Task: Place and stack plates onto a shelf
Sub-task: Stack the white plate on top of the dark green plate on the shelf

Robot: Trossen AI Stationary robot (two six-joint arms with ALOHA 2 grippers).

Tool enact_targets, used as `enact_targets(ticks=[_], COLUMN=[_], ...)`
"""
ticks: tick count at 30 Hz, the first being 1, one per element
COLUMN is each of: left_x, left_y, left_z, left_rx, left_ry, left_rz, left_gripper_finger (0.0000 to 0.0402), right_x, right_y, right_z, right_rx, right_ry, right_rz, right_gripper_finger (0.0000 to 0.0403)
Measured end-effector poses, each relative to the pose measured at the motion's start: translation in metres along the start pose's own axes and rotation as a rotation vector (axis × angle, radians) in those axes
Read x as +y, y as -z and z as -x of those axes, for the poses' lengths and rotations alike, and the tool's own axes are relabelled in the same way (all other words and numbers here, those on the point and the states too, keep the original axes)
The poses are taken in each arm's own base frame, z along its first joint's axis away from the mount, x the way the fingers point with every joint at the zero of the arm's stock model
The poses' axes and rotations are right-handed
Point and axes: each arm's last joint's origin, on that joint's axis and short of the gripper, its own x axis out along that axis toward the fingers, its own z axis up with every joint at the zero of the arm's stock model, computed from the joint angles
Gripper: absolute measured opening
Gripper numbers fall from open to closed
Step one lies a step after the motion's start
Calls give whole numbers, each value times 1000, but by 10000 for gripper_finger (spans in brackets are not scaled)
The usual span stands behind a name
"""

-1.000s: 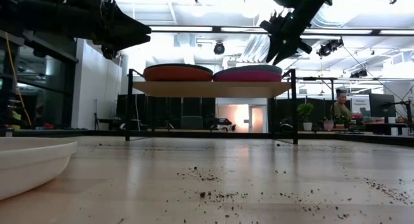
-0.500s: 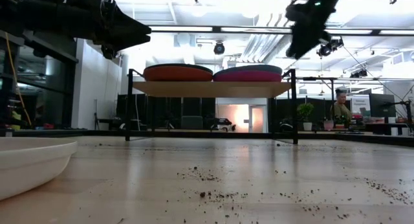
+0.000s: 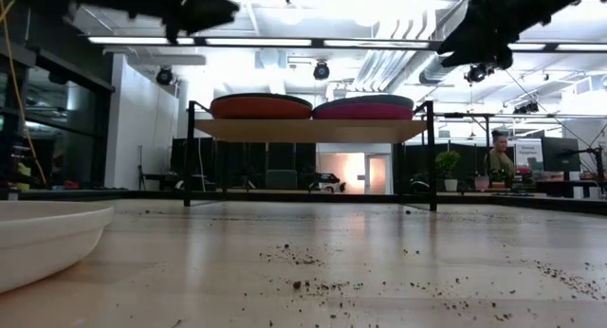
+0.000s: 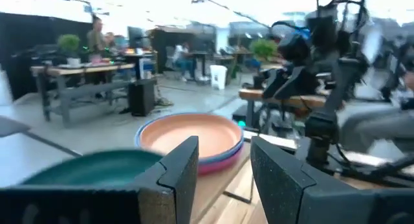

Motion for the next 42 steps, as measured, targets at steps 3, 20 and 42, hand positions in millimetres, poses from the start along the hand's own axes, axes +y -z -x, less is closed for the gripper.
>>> enact_targets(ticks=[3, 20, 42], left_x=[0, -75, -217], left_y=[-34, -162, -17], left_z=[-18, -85, -76], left_rx=[56, 258, 761], left_ry=[26, 657, 919], left_rz=[-33, 38, -456], left_gripper_finger=[131, 131, 131], right_x=[3, 31, 35], right_y=[15, 41, 48], right_z=[-8, -36, -55], right_rx=[-23, -140, -104], right_ry=[-68, -241, -177], right_rz=[-13, 99, 90], right_gripper_finger=[156, 156, 156])
